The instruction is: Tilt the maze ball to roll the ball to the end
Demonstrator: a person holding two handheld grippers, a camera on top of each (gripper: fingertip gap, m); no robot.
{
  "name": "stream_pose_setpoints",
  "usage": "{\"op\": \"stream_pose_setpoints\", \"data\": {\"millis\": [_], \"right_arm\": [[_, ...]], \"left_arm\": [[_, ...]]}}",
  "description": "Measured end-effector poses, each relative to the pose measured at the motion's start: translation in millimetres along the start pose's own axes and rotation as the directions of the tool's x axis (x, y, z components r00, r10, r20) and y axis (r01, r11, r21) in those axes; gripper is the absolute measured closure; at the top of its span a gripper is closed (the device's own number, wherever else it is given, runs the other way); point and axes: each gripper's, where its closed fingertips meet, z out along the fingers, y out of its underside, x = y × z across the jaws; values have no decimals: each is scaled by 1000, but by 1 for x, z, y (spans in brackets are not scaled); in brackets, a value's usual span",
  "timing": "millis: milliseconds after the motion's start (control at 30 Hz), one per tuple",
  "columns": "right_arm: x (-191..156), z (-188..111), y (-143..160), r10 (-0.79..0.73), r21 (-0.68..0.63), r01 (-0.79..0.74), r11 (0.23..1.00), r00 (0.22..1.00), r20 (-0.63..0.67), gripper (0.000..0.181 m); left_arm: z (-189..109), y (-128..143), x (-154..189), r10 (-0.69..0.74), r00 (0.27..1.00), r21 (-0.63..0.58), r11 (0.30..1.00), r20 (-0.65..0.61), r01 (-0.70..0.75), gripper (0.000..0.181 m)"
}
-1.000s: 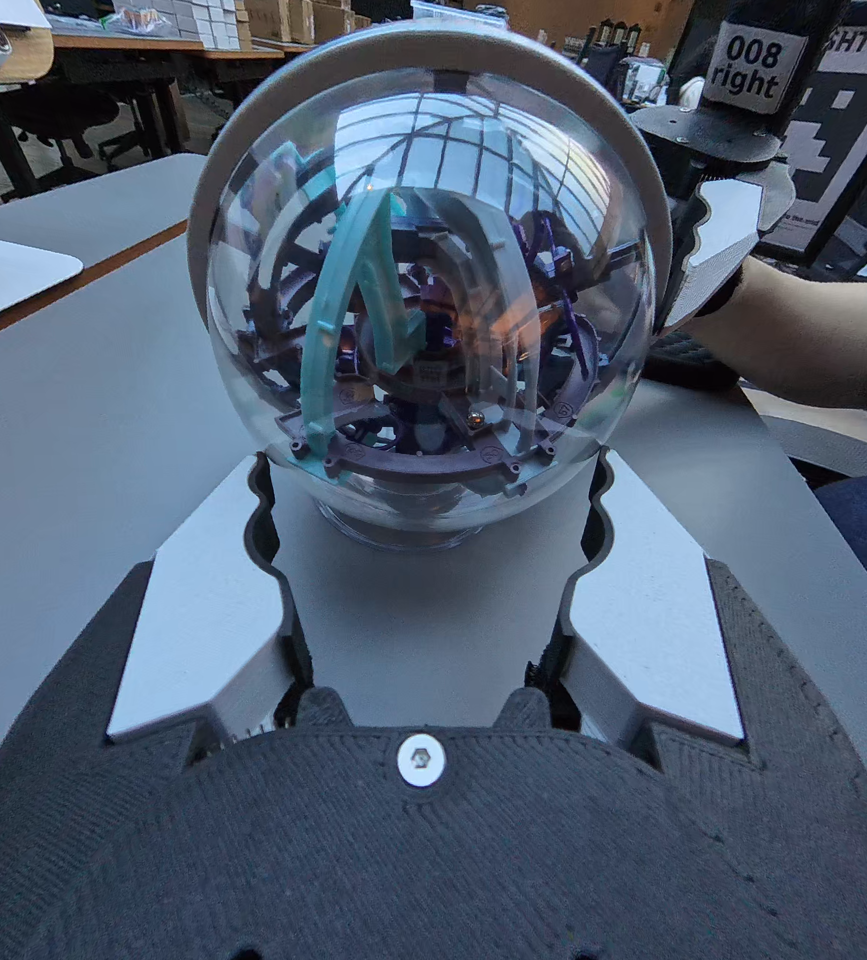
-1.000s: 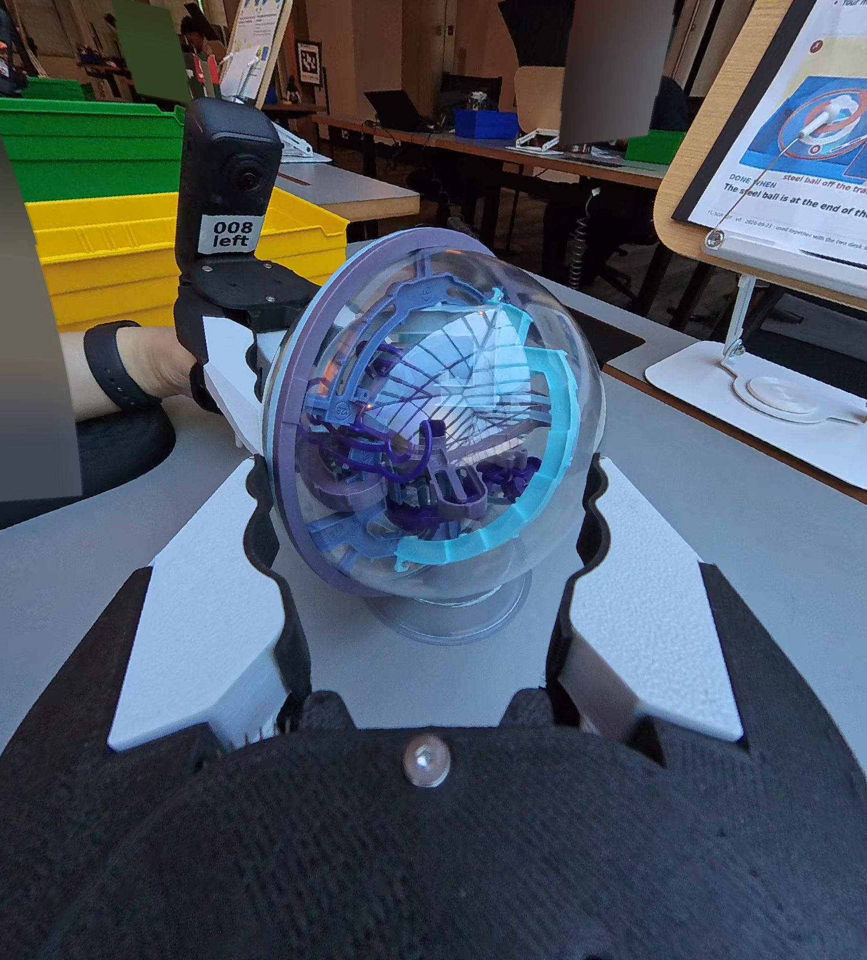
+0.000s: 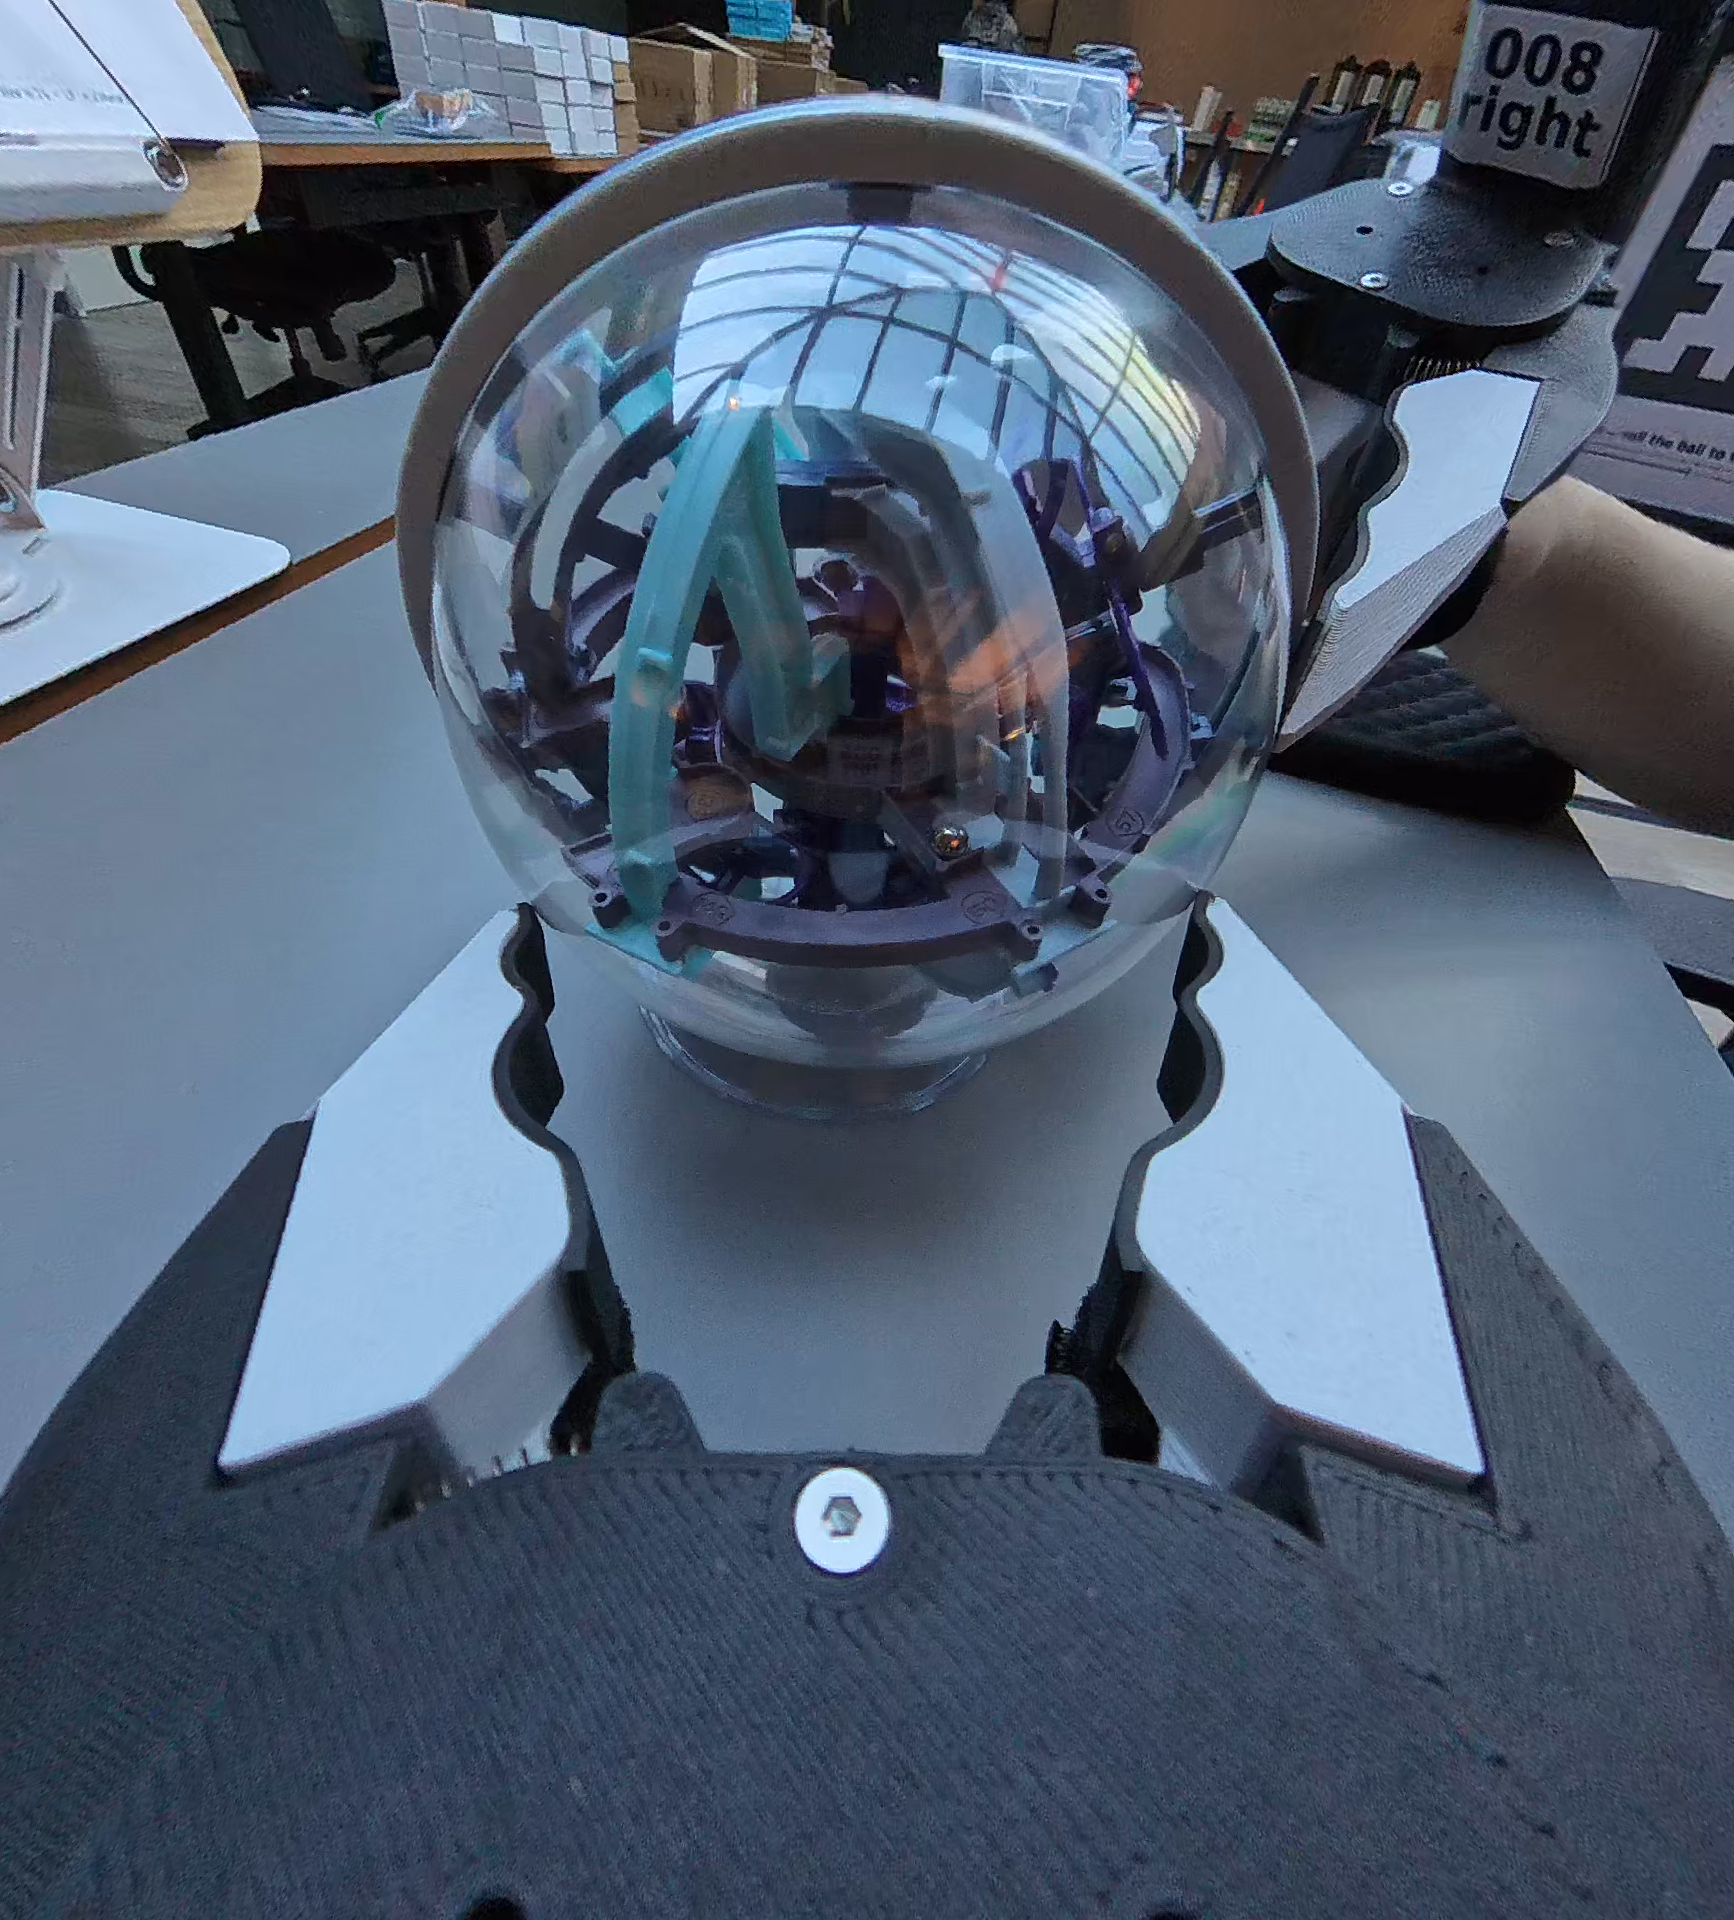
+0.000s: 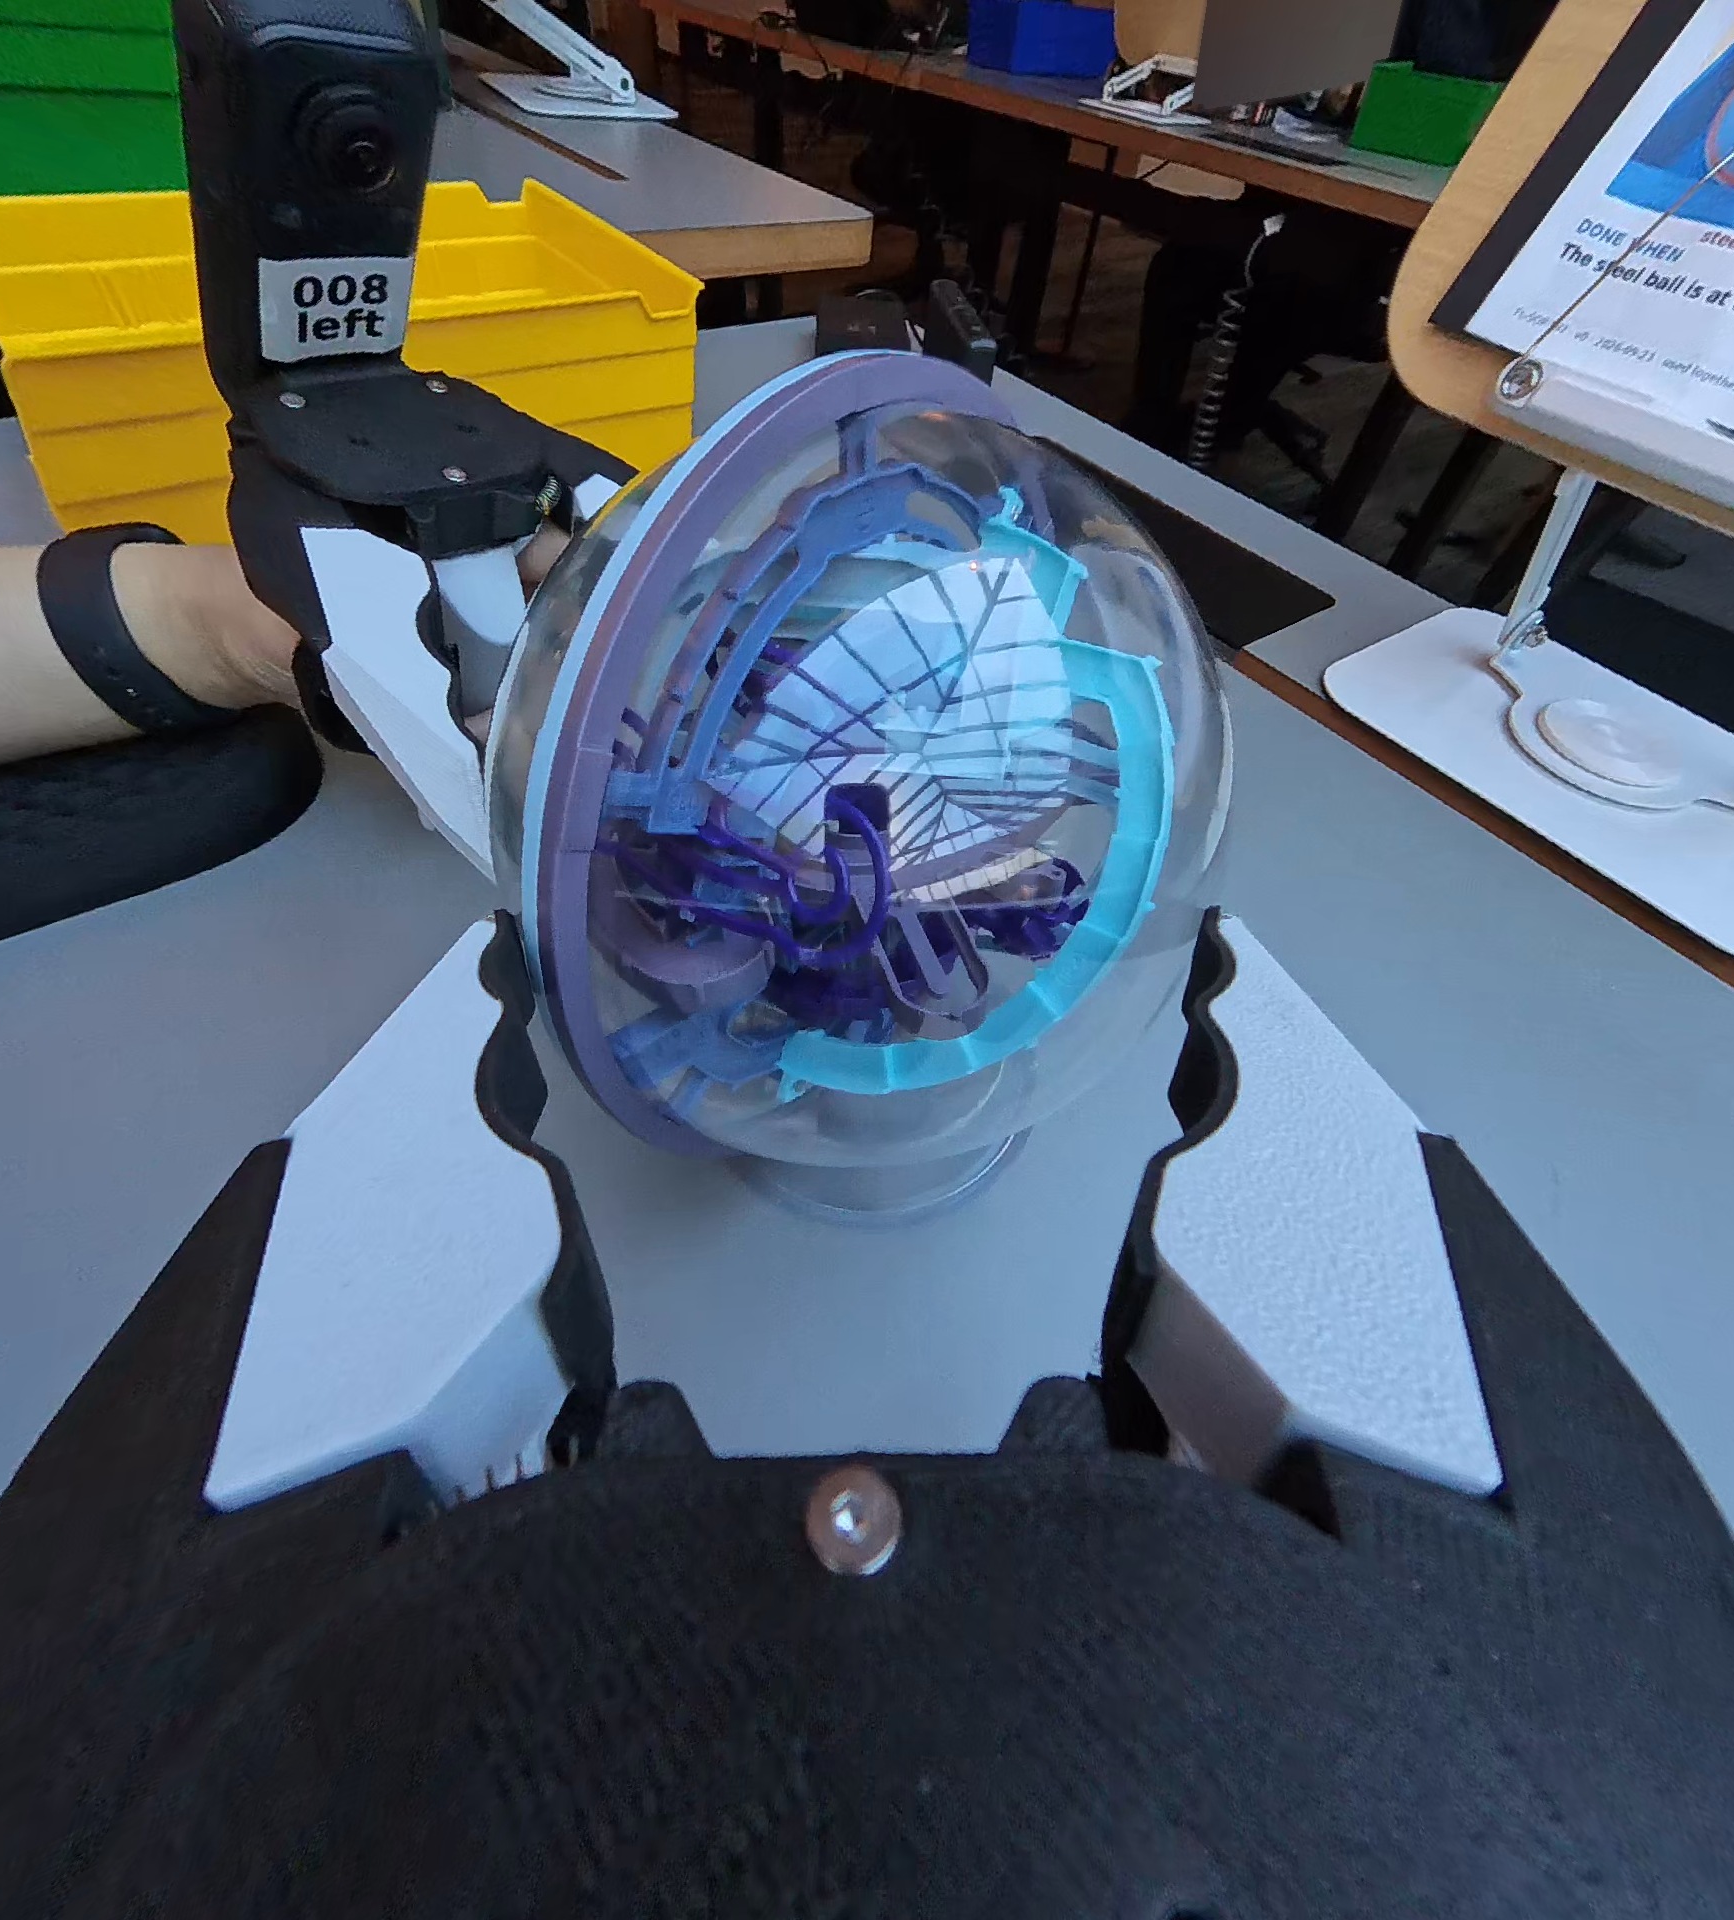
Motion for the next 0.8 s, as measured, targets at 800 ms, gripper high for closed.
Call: {"op": "stream_pose_setpoints", "data": {"millis": [800], "right_arm": [[5,-1,1,3,30,-5,1000,997,75,56]], "left_arm": [[-5,-2,1,-24,1000,23,999,-9,25,68]]}}
